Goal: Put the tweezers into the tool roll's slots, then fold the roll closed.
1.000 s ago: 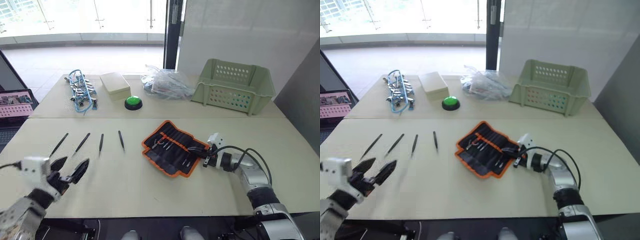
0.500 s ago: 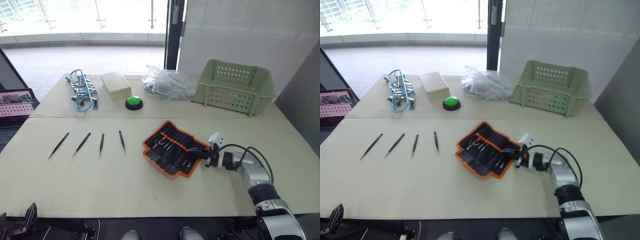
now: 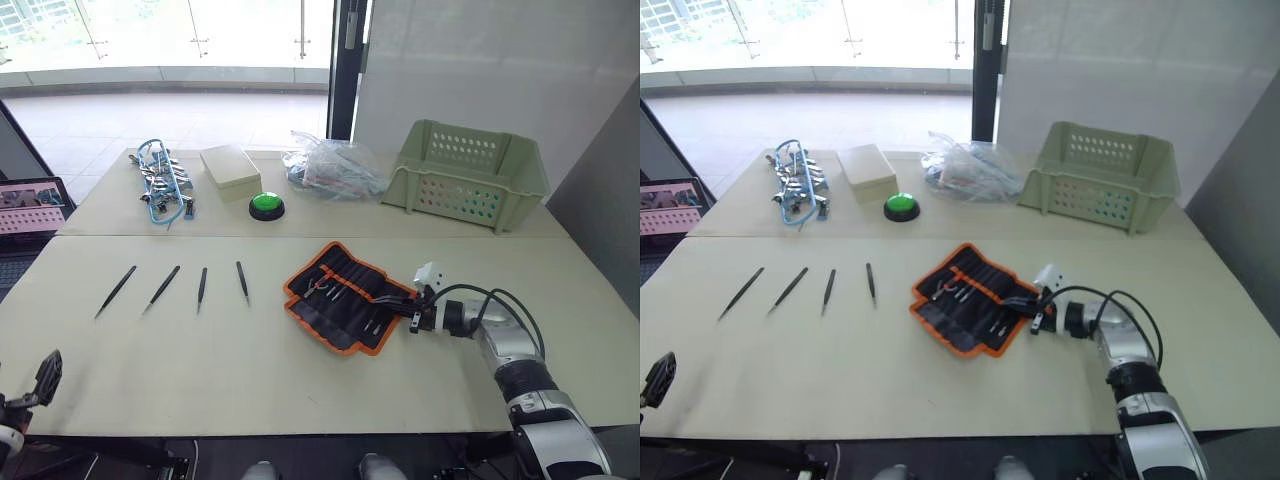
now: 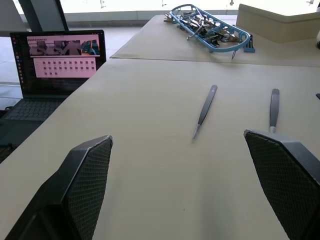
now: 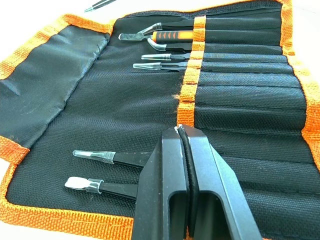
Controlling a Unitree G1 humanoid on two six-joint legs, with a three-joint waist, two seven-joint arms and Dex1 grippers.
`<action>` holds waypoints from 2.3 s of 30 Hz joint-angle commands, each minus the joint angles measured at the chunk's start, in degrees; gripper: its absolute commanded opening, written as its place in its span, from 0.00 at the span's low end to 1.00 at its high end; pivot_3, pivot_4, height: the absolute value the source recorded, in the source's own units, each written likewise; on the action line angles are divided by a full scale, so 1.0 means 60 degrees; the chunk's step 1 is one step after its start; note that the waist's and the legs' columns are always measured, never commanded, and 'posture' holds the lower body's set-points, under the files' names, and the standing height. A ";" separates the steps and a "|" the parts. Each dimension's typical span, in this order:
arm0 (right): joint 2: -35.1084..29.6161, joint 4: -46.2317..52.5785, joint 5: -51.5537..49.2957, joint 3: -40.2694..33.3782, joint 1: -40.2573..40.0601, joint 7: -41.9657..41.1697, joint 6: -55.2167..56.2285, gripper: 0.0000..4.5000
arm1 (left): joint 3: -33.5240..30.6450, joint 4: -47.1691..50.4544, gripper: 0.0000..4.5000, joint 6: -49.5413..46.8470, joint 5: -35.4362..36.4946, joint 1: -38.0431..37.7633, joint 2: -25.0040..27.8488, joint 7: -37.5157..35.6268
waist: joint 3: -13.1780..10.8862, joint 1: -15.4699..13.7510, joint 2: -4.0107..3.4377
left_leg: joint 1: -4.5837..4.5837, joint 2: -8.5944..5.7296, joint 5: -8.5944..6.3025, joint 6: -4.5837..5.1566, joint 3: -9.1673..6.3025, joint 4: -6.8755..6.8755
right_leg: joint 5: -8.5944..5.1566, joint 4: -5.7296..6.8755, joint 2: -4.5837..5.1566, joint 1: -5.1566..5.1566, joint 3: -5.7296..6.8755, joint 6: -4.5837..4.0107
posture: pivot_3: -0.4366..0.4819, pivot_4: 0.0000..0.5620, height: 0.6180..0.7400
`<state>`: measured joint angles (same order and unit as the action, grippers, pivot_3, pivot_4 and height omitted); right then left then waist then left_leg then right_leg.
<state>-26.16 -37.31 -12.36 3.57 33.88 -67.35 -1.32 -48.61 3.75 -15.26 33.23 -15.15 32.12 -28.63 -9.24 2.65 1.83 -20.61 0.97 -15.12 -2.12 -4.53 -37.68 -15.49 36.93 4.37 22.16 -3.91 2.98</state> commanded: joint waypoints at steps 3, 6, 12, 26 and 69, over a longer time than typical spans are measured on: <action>0.0113 0.0165 0.0301 0.0343 -0.0383 0.0018 -0.0287 0.00 | 0.1278 -0.2849 0.99 -0.0118 -0.0664 0.1935 0.1380 -0.0739 | 0.0000 0.0029 -0.0006 | 0.0012 -0.0002 0.0000 0.0000 0.0003 0.0018 | 0.0000 0.0002 0.0000 0.0003 -0.0001 -0.0001 | 0.48 0.27 1.00; 0.0109 0.0325 0.0283 0.0334 -0.0445 0.0059 -0.0369 0.00 | 0.2184 -0.4770 0.99 -0.0035 -0.1233 0.3152 0.1948 -0.1175 | 0.0001 0.0032 -0.0003 | 0.0032 -0.0003 0.0002 -0.0003 0.0005 0.0067 | 0.0000 0.0003 0.0001 0.0010 0.0000 -0.0003 | 0.48 0.27 1.00; -0.0024 0.0765 0.0246 0.0237 -0.0654 0.0291 -0.0515 0.00 | 0.3249 -0.8647 0.99 0.1442 -0.2272 0.5831 0.2446 -0.1443 | 0.0003 0.0011 0.0003 | 0.0049 -0.0004 0.0007 -0.0012 0.0005 0.0109 | -0.0001 0.0010 0.0005 0.0023 0.0001 -0.0008 | 0.48 0.27 1.00; -0.0483 0.1505 0.0212 0.0092 -0.1188 0.0345 -0.0677 0.00 | 0.4570 -1.1324 0.59 0.2510 -0.3462 0.7804 0.2511 -0.1825 | 0.0003 -0.0066 0.0000 | 0.0051 -0.0011 0.0015 -0.0023 0.0005 0.0112 | -0.0001 0.0012 0.0011 0.0015 0.0006 -0.0006 | 0.48 0.27 1.00; -0.0392 0.1715 -0.0111 -0.0295 -0.1167 0.0737 -0.0583 0.00 | 0.4445 0.2380 0.00 -0.3241 -0.0105 0.3784 0.1744 -0.1111 | -0.0034 -0.0023 -0.0052 | -0.0093 -0.0002 0.0040 -0.0061 0.0003 0.0102 | 0.0004 0.0038 0.0013 0.0165 -0.0004 -0.0014 | 0.48 0.27 1.00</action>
<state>-28.39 -27.04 -13.77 1.17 28.13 -63.01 -4.32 -21.97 12.67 -31.93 30.01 6.91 42.37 -36.28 -9.45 2.51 1.52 -21.16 0.95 -14.88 -2.49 -4.51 -37.07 -15.47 37.16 4.44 23.14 -3.93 2.90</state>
